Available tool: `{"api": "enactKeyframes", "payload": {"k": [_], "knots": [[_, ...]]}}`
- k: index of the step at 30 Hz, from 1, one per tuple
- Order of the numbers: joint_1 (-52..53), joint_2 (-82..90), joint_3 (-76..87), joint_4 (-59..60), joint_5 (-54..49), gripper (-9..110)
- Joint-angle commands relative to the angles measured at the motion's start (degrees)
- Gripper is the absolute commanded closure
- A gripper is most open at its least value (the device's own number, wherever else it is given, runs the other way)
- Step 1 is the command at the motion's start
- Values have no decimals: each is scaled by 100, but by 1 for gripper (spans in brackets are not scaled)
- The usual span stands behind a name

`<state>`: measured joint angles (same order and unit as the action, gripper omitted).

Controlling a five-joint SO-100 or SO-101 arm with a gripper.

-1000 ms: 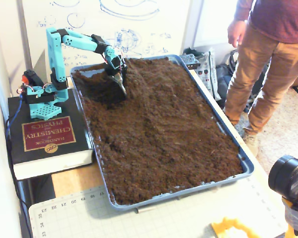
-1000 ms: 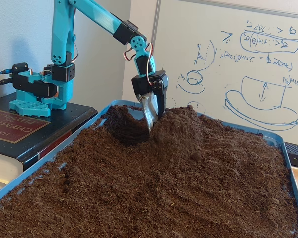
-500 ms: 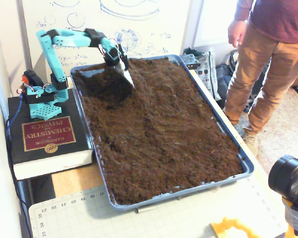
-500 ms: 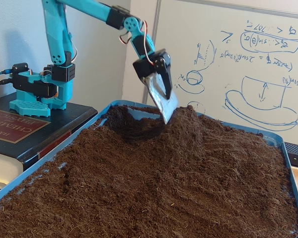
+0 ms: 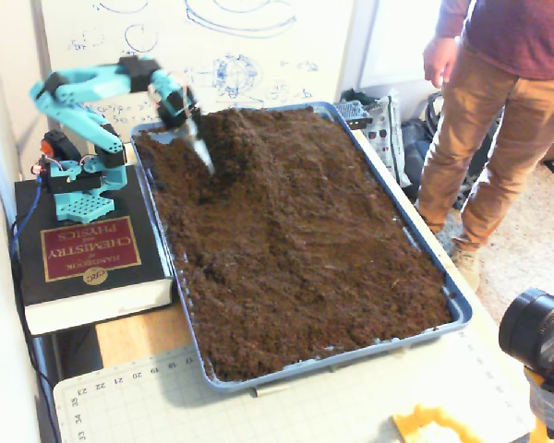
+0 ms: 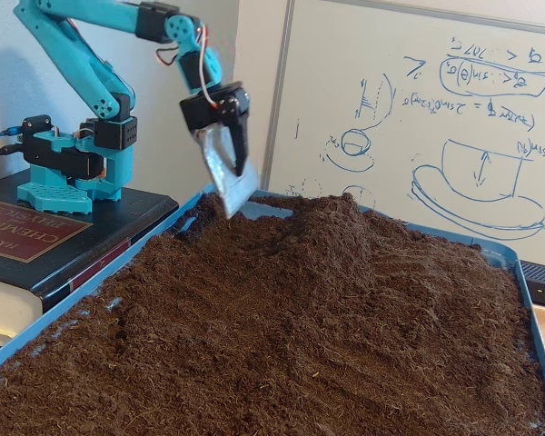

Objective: Build a berm.

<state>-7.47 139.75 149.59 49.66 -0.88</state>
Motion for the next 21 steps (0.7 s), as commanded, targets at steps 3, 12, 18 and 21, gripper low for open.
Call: {"api": "enactKeyframes", "payload": {"k": [3, 12, 18, 21], "knots": [[765, 475, 703, -26, -993, 101], [1310, 475, 1494, 35, -1310, 101], [1274, 299, 1608, 35, -1222, 101], [1274, 281, 1740, 35, -1222, 101]]}}
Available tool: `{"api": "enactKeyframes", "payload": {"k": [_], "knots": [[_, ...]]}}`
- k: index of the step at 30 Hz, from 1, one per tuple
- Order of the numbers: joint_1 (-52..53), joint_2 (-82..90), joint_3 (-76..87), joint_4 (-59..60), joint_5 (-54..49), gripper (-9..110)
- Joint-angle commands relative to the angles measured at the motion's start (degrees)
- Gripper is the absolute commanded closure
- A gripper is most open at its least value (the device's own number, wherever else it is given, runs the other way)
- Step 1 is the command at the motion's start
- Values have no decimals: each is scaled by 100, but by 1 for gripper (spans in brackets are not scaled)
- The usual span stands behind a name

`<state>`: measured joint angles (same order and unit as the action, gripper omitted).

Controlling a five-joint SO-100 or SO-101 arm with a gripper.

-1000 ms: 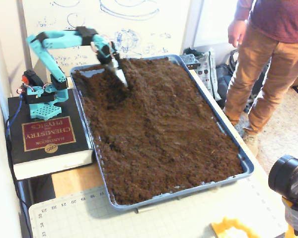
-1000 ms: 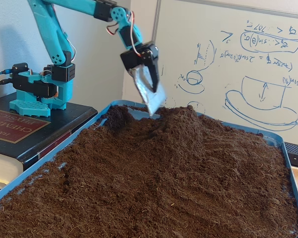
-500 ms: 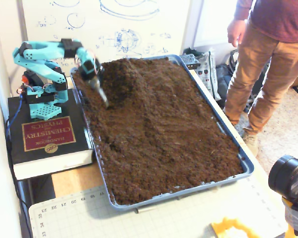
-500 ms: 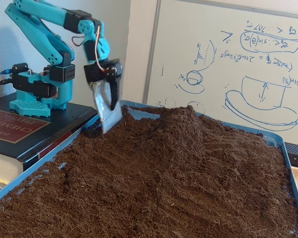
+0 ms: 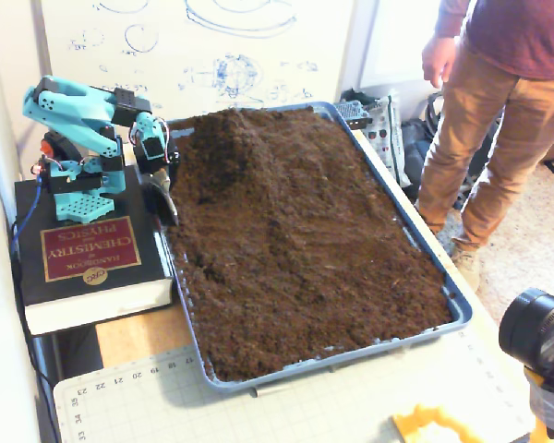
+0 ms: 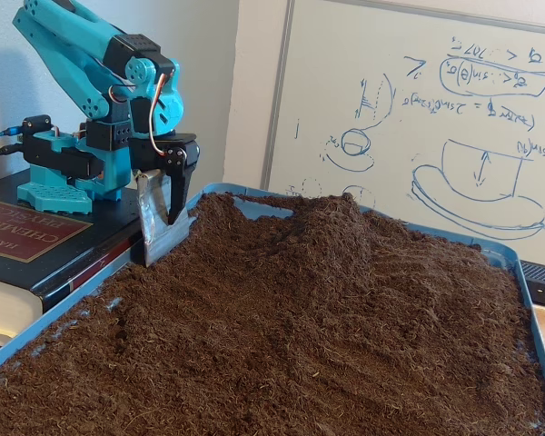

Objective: Build a berm.

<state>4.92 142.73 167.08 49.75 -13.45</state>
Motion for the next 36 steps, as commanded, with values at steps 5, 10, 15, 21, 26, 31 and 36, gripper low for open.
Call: {"api": "enactKeyframes", "payload": {"k": [5, 10, 15, 21, 26, 31, 36], "knots": [[44, -18, 290, -44, 26, 101], [44, -105, 369, -53, -35, 101], [62, -686, 237, -70, -53, 101], [79, -1433, -79, -703, -53, 101], [97, -2092, -246, -1310, 0, 101], [97, -2804, -694, -1485, 26, 101], [97, -3366, -1318, -1485, 26, 101]]}}
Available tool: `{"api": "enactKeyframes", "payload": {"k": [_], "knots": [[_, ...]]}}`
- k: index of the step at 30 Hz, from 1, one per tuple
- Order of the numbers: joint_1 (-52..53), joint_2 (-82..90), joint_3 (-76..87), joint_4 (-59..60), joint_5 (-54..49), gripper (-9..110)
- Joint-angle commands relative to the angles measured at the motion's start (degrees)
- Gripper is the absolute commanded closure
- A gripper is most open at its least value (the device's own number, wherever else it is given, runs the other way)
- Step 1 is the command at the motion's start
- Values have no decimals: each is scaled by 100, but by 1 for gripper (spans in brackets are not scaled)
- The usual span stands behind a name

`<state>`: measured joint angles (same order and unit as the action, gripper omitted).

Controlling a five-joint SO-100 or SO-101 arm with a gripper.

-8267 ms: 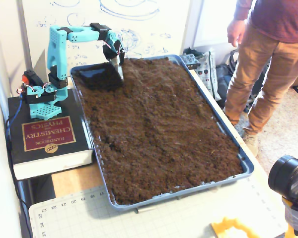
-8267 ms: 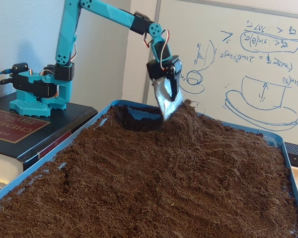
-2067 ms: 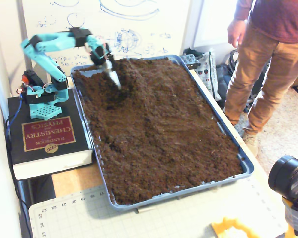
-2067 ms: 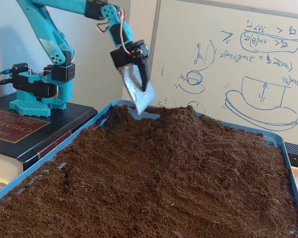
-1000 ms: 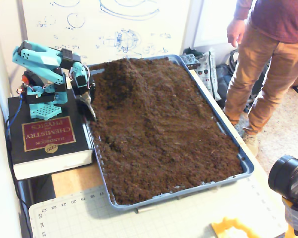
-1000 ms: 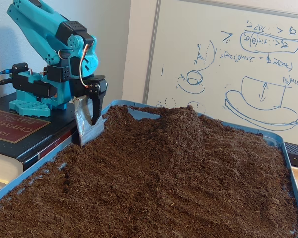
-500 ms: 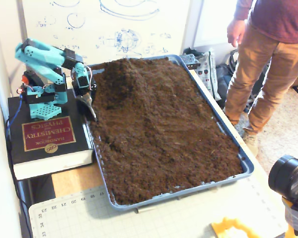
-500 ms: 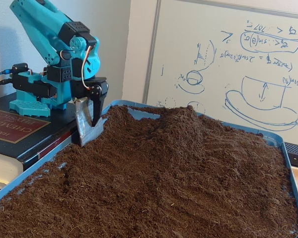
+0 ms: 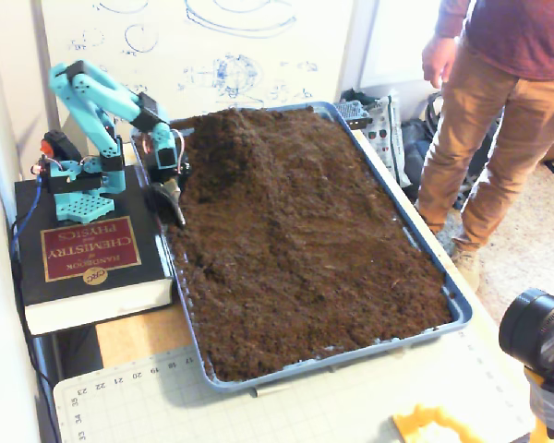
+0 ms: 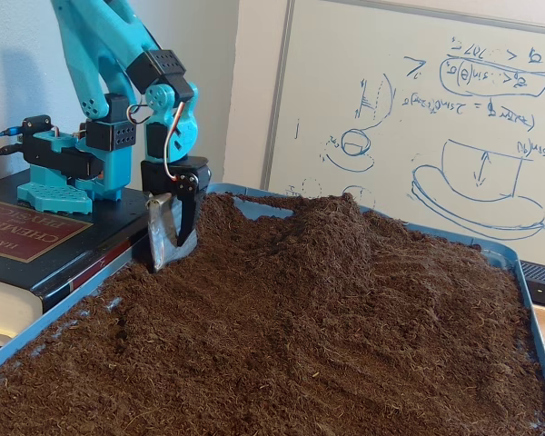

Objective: Build a berm.

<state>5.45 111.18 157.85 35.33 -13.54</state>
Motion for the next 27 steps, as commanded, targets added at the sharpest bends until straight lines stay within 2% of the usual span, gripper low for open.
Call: {"api": "enactKeyframes", "payload": {"k": [1, 13, 27], "knots": [[44, -343, -527, -44, 35, 101], [-9, -1362, -2030, -35, 62, 101], [-26, -1740, -2812, -35, 53, 101]]}}
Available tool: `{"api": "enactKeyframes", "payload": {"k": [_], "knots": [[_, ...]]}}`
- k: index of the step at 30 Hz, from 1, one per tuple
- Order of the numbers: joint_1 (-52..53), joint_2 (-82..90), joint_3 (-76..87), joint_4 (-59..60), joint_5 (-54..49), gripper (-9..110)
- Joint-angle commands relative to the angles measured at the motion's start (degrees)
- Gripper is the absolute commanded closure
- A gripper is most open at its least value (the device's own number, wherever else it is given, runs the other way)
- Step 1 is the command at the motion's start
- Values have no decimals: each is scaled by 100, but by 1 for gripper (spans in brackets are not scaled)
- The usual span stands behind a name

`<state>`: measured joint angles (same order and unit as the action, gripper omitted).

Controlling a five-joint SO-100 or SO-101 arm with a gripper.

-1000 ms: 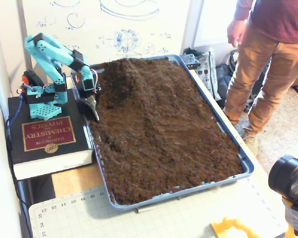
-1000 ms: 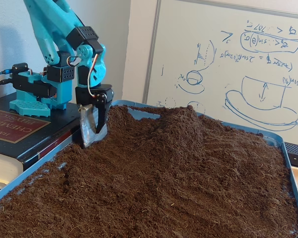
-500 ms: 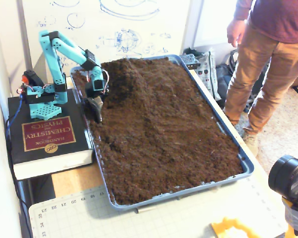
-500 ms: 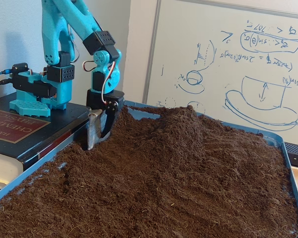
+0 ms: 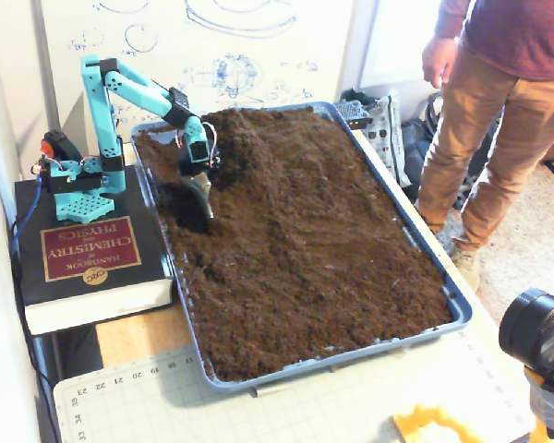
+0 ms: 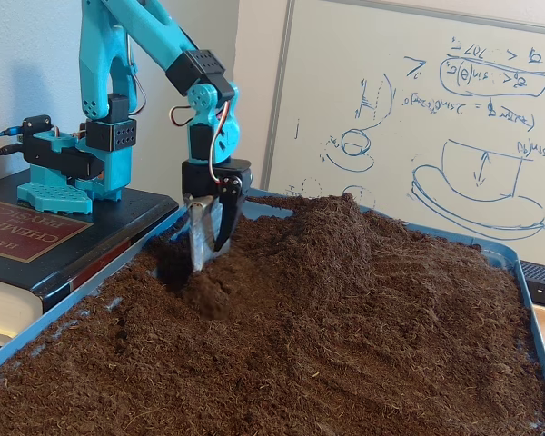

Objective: Build a berm.

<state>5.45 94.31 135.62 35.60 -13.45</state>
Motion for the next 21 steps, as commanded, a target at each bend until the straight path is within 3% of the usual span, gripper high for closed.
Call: {"api": "enactKeyframes", "payload": {"k": [1, 21], "knots": [[-26, -211, -642, -62, 35, 101], [-18, -1415, -1881, -62, 53, 101]]}}
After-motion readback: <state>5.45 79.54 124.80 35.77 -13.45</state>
